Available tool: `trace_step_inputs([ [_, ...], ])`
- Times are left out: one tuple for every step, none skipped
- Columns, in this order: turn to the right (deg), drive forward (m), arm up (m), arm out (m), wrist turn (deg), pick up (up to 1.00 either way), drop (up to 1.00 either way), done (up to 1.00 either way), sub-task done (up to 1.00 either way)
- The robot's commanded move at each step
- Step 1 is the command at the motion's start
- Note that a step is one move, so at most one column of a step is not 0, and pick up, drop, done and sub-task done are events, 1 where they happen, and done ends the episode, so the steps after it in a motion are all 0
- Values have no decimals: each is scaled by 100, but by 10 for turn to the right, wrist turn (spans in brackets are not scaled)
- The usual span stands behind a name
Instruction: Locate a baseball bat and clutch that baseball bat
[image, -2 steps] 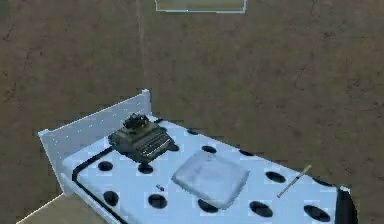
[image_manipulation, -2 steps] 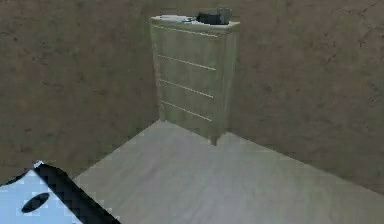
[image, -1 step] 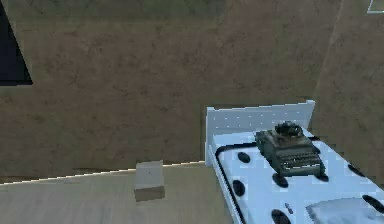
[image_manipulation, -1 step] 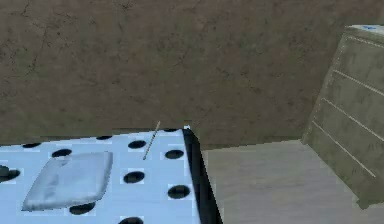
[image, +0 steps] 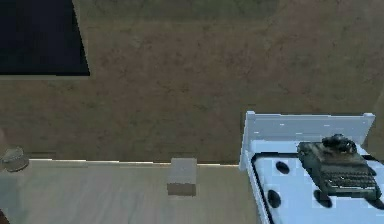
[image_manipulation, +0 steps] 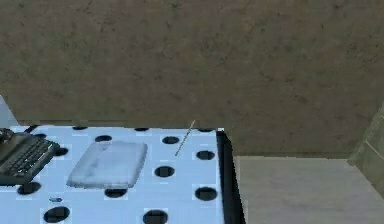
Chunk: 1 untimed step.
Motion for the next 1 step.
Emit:
trace_step_inputs([
  [450,0,0,0,0,0,0,0,0],
])
